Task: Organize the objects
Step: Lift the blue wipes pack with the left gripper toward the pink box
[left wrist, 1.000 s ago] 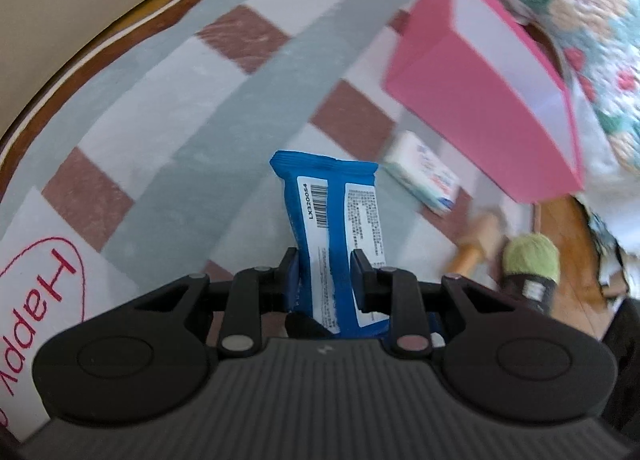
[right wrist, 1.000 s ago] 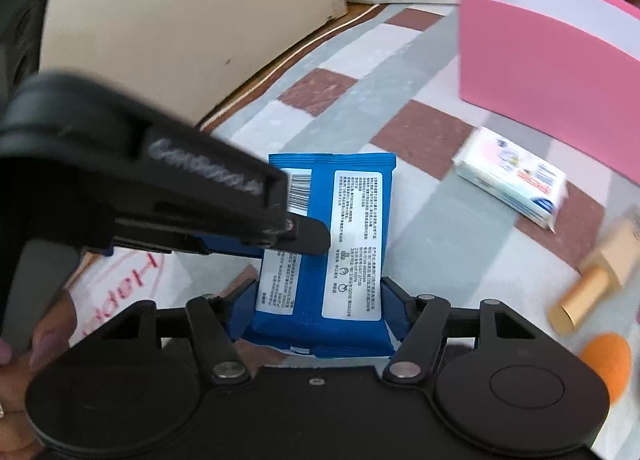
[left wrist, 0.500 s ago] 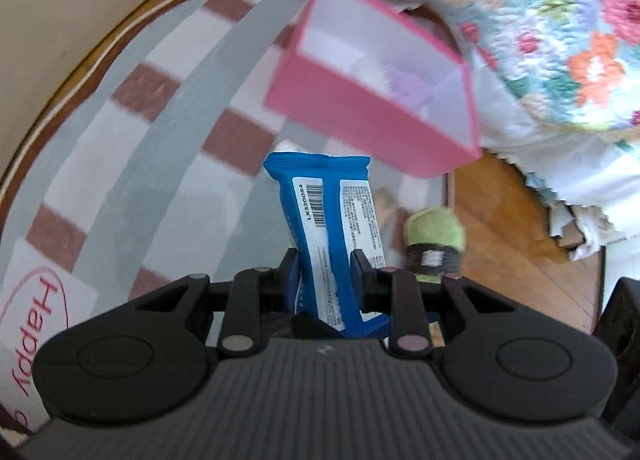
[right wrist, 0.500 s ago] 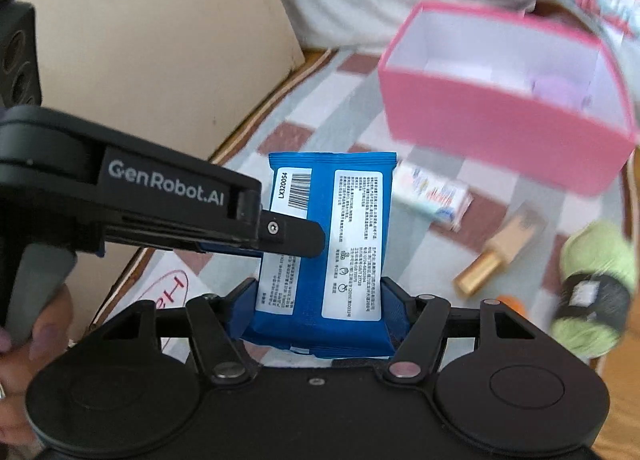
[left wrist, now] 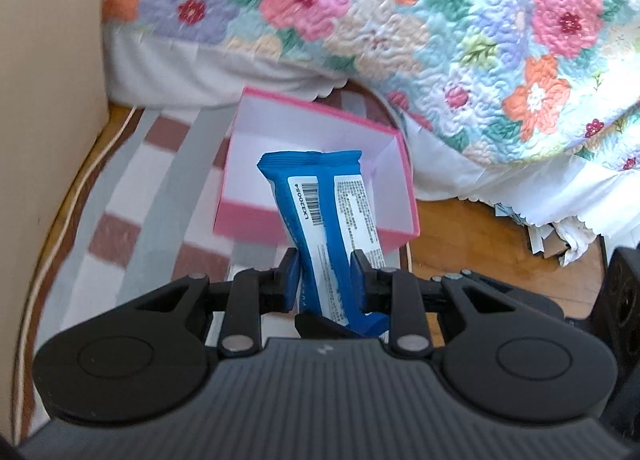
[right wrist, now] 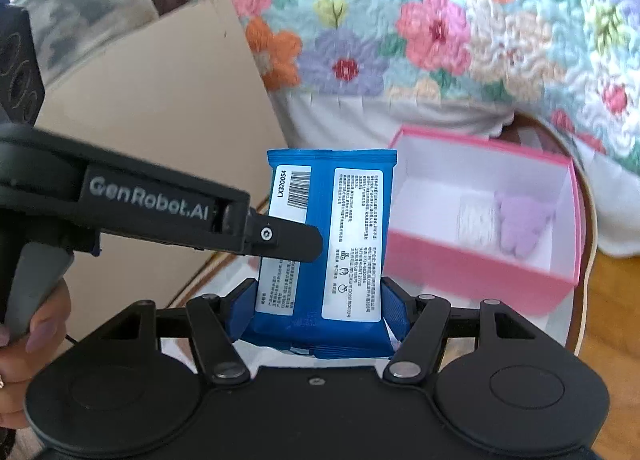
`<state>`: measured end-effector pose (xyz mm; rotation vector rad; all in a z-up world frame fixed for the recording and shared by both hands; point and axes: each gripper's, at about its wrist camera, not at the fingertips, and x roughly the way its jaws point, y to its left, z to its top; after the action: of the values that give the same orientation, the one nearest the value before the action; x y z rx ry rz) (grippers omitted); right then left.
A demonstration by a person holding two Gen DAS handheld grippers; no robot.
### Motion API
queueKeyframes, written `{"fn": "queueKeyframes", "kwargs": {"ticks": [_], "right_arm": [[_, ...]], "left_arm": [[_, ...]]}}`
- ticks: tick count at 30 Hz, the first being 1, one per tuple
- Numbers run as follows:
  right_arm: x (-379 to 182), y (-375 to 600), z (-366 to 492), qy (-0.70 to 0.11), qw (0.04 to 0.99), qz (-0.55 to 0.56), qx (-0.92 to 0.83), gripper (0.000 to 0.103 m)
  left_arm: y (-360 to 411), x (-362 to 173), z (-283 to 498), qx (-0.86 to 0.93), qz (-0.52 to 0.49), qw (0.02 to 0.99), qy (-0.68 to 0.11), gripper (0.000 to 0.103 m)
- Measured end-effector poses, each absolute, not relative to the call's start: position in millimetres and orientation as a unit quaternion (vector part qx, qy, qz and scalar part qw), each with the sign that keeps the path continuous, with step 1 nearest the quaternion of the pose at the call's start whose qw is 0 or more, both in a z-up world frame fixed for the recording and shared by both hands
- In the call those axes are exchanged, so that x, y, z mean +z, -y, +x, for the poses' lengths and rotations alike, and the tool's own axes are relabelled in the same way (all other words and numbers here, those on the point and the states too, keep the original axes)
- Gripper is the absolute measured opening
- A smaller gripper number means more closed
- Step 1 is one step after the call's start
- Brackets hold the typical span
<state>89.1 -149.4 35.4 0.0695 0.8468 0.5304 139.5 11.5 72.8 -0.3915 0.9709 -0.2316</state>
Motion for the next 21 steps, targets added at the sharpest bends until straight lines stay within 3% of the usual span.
{"fn": "queueKeyframes", "kwargs": {"ticks": [8,21], "right_arm": [[42.6,151.7,154.0,-0.397,0.884,0.045,0.243,0.070],[-55.3,161.7,275.7,-0.477,0.848,0.120,0.198,0.069]], "left_arm": [[-4.8,69.0,209.2,-0.116,-0.172,0.872,-0.444,0.025],[-11.6,-54.0,334.1,-0.095,-0.196,0.825,-0.522,0.025]]}}
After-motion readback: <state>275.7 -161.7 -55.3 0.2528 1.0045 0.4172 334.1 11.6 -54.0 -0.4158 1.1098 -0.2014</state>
